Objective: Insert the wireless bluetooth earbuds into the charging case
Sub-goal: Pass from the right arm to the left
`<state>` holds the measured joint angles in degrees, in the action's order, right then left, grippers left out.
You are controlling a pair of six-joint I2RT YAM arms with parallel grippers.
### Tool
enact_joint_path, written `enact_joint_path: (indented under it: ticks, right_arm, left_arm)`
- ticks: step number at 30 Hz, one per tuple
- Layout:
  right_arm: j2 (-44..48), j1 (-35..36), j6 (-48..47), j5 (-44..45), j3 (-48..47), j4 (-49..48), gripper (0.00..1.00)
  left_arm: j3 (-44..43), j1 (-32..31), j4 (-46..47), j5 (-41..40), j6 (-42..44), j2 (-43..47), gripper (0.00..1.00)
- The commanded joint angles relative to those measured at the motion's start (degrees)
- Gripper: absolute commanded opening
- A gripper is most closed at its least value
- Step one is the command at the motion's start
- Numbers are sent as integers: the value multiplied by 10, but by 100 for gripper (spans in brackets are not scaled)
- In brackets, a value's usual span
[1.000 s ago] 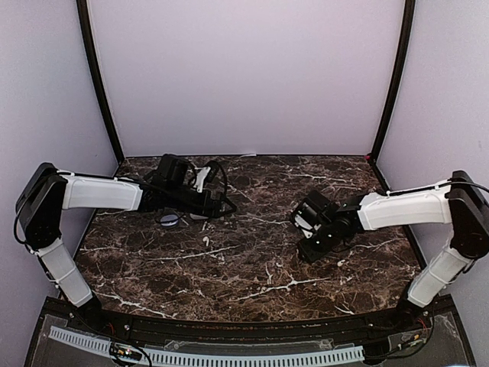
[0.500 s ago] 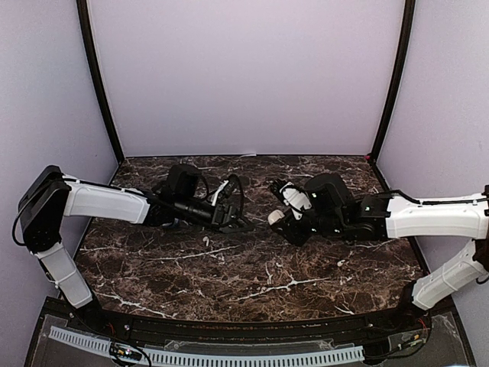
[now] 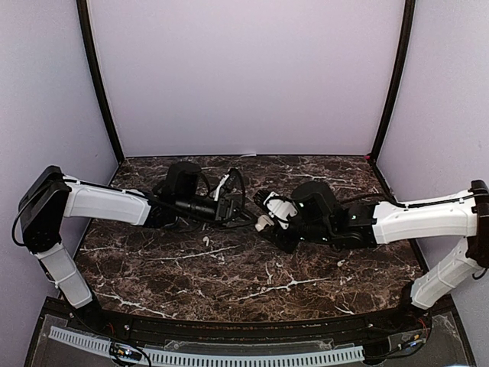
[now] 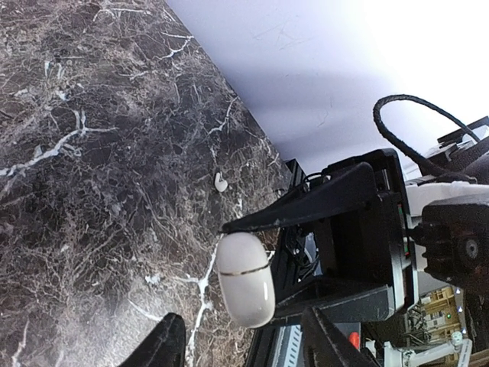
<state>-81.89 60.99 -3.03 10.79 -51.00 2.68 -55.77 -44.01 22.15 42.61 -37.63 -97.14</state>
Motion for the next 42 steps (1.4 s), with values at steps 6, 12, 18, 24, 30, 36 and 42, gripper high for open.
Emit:
enact_joint_path:
  ticks: [6,12,18,24,30,36,42]
  right_arm:
    - [-9,10,-32,3,-27,-49,32]
    - [-17,10,-36,9,-31,-50,33]
    - [-21,10,-31,19,-32,-55,33]
    - [-25,11,-29,17,-34,-58,34]
    - [-8,11,-26,-4,-21,-62,45]
    - [62,5,-14,-61,38,-100,65]
    - [110,-97,68,-288,68,-120,70]
  left_arm:
    - [10,-5,21,-31,-18,14,51]
    - [6,-13,40,-17,-23,7,53]
    - [-6,-19,16,-6,-15,-4,51]
    - [-6,-21,9,-8,-17,-9,36]
    - [5,-21,19,-21,-7,-1,21]
    - [13,-21,23,-22,37,16,18]
    - [36,-21,47,0,113,43,18]
